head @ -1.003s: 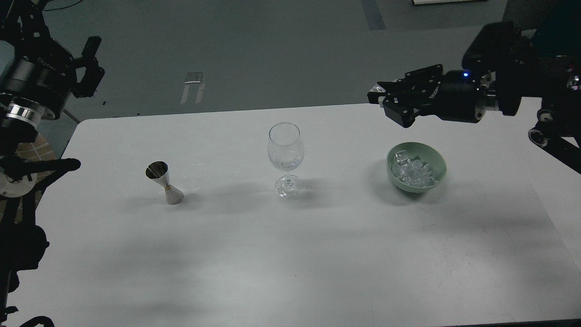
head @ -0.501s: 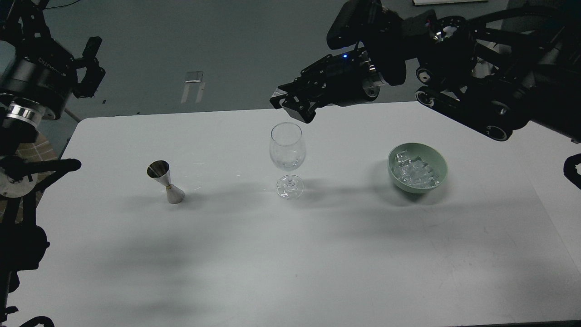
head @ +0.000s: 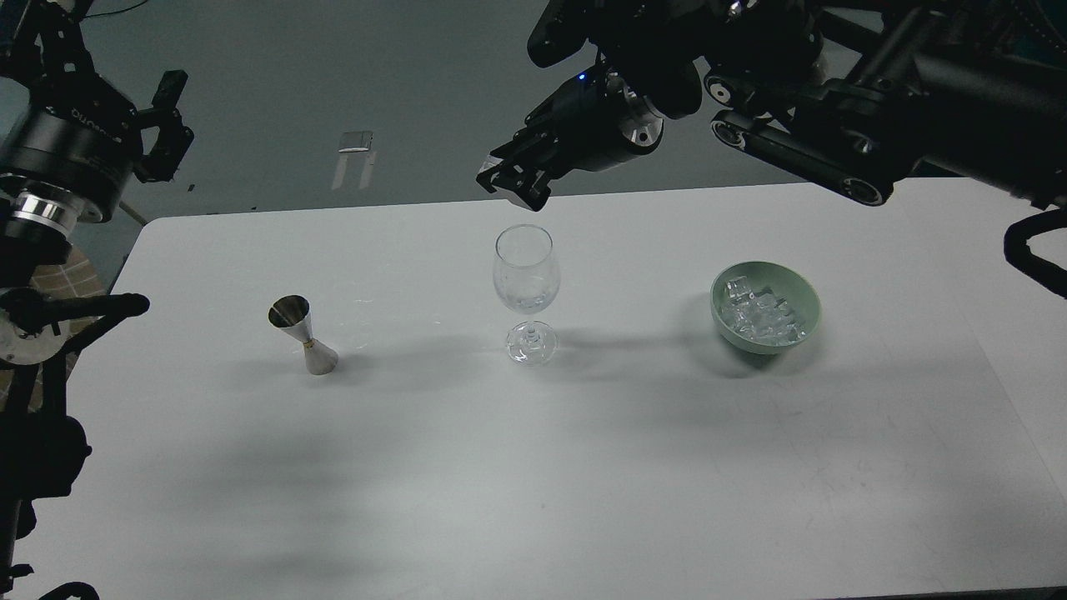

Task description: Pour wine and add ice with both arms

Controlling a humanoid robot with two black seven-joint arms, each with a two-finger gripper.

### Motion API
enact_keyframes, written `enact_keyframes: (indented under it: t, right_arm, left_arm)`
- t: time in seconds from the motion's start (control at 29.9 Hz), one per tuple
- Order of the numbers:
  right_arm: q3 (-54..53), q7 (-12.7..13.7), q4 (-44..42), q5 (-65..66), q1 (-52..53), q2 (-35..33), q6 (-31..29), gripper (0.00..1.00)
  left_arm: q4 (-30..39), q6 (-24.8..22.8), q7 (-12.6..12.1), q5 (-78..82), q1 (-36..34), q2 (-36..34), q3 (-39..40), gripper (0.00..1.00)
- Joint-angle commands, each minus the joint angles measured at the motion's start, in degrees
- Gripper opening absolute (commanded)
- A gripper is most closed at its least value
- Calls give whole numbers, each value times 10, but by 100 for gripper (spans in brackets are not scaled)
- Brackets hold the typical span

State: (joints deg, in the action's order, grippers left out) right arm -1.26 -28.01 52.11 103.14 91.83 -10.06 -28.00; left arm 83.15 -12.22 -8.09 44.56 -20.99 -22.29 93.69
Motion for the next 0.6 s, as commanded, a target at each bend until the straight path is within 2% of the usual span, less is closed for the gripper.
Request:
enact_keyframes:
  t: [0.0,0.57]
  right_arm:
    - [22,0,2,0,7,-5,0,2]
    - [55,0,26,-24,-1,-11,0,2]
  left_arm:
    - [0,0,0,0,1,1,0,98]
    - [-1,-1,1,0,1,1,0,98]
